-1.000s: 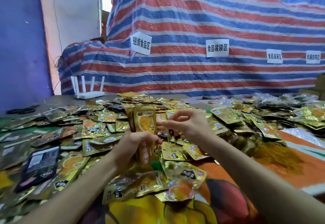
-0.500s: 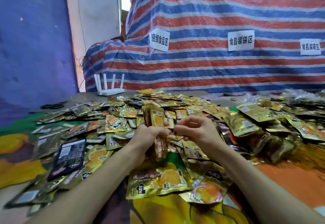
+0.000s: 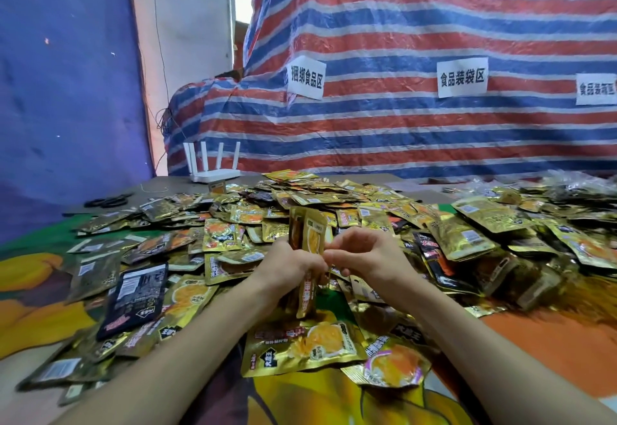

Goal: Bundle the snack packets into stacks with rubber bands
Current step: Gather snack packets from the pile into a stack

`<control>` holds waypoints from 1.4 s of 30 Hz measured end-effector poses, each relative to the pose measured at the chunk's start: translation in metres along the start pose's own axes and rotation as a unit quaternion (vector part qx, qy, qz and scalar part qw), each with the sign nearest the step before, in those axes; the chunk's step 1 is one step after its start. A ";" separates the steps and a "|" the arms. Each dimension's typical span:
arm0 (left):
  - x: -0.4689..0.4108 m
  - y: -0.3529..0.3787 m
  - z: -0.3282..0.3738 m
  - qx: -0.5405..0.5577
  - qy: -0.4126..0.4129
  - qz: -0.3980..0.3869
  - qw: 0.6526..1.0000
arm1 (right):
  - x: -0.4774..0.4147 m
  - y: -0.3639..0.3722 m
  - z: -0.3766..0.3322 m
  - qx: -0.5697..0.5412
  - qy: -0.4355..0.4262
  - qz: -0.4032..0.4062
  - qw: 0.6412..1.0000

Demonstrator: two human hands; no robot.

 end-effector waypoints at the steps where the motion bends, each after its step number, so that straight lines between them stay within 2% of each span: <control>1: 0.000 0.000 0.000 0.001 -0.003 0.001 1.000 | -0.001 0.000 0.000 0.000 0.001 0.000 1.000; 4: -0.001 -0.003 0.003 0.035 0.007 0.015 0.999 | -0.001 -0.004 0.002 0.027 0.024 -0.018 0.999; 7: -0.003 -0.011 0.007 0.083 0.027 0.062 0.994 | 0.001 -0.004 0.002 0.055 0.078 -0.084 0.992; 9: -0.004 -0.015 0.007 0.093 0.031 0.075 0.992 | 0.002 0.000 -0.001 -0.007 0.097 -0.108 0.989; 11: -0.003 -0.015 0.006 0.095 0.031 0.071 0.992 | 0.000 0.002 -0.007 -0.097 0.092 -0.088 0.987; 14: -0.002 -0.010 0.006 0.102 0.031 0.046 0.993 | 0.000 0.000 -0.014 -0.283 0.105 -0.048 0.952; 17: 0.000 -0.004 0.007 0.131 0.020 0.020 0.991 | 0.001 -0.002 -0.013 -0.363 0.109 -0.030 0.925; 22: 0.003 0.000 0.006 0.177 -0.042 -0.020 0.983 | -0.002 0.006 -0.004 -0.301 0.107 0.004 0.948; 24: 0.002 0.001 0.003 0.177 -0.065 -0.011 0.982 | -0.002 0.008 -0.002 -0.252 0.103 0.006 0.962; 30: -0.010 -0.010 -0.003 0.273 -0.055 0.136 0.951 | -0.002 0.006 0.002 -0.206 0.100 0.061 0.971; 35: -0.009 -0.012 0.001 0.336 0.006 0.212 0.918 | 0.001 0.024 -0.001 -0.120 0.088 0.039 0.988; 39: -0.005 -0.008 0.007 0.343 0.032 0.216 0.914 | 0.008 0.044 -0.001 -0.068 0.060 0.013 0.996; 42: -0.003 -0.003 0.007 0.344 0.011 0.170 0.923 | 0.010 0.048 -0.002 -0.015 0.020 0.013 1.000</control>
Point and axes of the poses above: each hand's wrist, its own x-axis away from the middle knuckle, its own y-axis out of the palm, z = x × y, the point moved 2 cm from there along -x, towards the middle knuckle, and after that the axes turned 5 degrees about -y, right-handed, at the moved point
